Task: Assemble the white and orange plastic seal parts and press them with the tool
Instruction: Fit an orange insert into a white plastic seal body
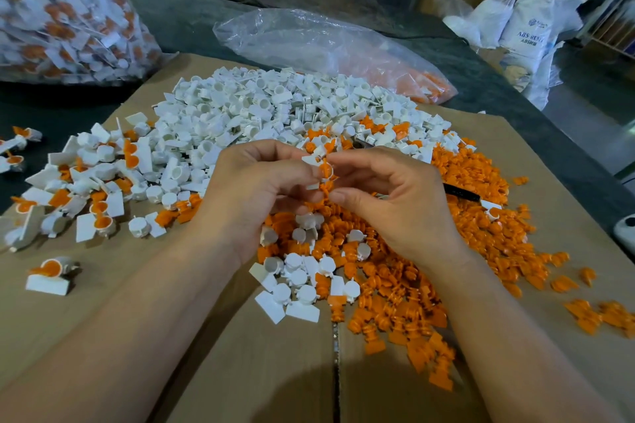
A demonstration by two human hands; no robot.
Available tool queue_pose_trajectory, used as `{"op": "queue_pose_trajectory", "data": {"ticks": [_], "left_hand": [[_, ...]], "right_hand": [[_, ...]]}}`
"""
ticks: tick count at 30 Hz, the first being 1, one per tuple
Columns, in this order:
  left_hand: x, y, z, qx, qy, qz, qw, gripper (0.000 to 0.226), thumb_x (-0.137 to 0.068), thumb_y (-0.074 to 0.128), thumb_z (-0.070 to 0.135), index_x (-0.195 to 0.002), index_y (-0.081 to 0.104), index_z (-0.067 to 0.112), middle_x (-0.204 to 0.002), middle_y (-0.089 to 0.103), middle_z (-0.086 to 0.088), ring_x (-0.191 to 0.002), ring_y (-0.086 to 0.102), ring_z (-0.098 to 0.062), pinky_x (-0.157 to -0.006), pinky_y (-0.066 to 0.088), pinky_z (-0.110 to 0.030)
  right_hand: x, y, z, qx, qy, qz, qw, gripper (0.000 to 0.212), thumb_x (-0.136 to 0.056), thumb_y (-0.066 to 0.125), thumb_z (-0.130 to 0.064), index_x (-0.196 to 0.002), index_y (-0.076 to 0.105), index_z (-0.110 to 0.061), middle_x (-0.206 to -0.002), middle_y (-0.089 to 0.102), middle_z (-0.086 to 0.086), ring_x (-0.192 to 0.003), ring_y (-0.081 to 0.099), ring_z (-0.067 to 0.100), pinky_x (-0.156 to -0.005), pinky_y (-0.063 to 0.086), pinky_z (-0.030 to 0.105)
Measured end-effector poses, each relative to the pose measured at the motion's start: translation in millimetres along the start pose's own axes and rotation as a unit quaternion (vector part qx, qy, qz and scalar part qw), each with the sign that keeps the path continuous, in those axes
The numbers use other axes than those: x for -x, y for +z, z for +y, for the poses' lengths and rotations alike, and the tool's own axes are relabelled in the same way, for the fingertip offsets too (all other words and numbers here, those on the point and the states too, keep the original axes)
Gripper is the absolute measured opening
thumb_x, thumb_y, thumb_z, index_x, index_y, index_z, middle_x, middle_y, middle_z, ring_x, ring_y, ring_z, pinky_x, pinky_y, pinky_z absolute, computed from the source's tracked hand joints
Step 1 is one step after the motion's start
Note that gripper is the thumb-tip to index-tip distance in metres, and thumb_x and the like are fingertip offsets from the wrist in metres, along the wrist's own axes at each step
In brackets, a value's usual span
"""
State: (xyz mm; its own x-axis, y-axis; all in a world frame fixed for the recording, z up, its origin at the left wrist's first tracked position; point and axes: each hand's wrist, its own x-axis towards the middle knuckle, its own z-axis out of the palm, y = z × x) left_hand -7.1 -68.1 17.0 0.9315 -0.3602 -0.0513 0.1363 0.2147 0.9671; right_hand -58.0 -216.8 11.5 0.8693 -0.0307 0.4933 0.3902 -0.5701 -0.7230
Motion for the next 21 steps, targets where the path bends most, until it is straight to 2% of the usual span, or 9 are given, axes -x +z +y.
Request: {"op": "queue_pose_trajectory", "data": {"ticks": [4,9,13,18,21], "left_hand": [[0.7,0.1,1.0,0.001,-0.005,-0.005,1.0,0.019,-0.069,0.067,-0.006,-0.06,0.061,0.009,-0.052,0.063,-0.007,-0.042,0.06,-0.014,-0.038,0.043,-0.016],[0.8,-0.1,1.2,-0.012,0.002,-0.009,1.0,0.031,-0.069,0.068,-0.006,-0.048,0.065,0.016,-0.052,0.063,-0.006,-0.042,0.059,-0.014,-0.038,0.042,-0.016],[1.7,0.3,1.3,-0.024,0.009,-0.016,1.0,0.026,-0.07,0.068,-0.007,-0.054,0.064,0.013,-0.053,0.063,-0.007,-0.044,0.059,-0.015,-0.039,0.043,-0.016],[2.1,0.8,0.0,-0.031,0.017,-0.027,0.999,0.016,-0.07,0.067,-0.009,-0.064,0.062,0.005,-0.052,0.063,-0.006,-0.045,0.06,-0.014,-0.042,0.046,-0.017],[2.7,1.0,0.6,-0.007,0.01,-0.042,0.999,0.012,-0.06,0.07,-0.005,-0.064,0.062,0.004,-0.052,0.063,-0.007,-0.045,0.061,-0.014,-0.042,0.047,-0.017]], "right_hand": [[-0.1,0.1,-0.4,-0.007,-0.009,0.004,1.0,0.042,-0.072,0.073,-0.007,-0.099,0.059,-0.035,-0.089,0.064,-0.011,-0.08,0.065,0.005,-0.075,0.053,0.02],[0.0,0.8,-1.6,-0.018,-0.021,0.008,1.0,0.038,-0.071,0.071,-0.011,-0.099,0.059,-0.033,-0.089,0.063,-0.013,-0.079,0.065,0.003,-0.074,0.053,0.02],[0.8,0.6,-1.7,-0.028,-0.029,0.012,0.999,0.039,-0.072,0.071,-0.011,-0.104,0.059,-0.027,-0.089,0.063,-0.012,-0.078,0.064,0.002,-0.073,0.052,0.018],[0.5,1.2,-2.4,-0.018,-0.044,0.022,0.999,0.034,-0.072,0.071,-0.012,-0.102,0.06,-0.026,-0.086,0.063,-0.008,-0.076,0.063,0.005,-0.07,0.053,0.02],[0.2,0.3,-3.0,-0.006,-0.057,0.021,0.998,0.03,-0.074,0.069,-0.013,-0.101,0.061,-0.022,-0.086,0.063,-0.004,-0.077,0.064,0.009,-0.07,0.054,0.024]]}}
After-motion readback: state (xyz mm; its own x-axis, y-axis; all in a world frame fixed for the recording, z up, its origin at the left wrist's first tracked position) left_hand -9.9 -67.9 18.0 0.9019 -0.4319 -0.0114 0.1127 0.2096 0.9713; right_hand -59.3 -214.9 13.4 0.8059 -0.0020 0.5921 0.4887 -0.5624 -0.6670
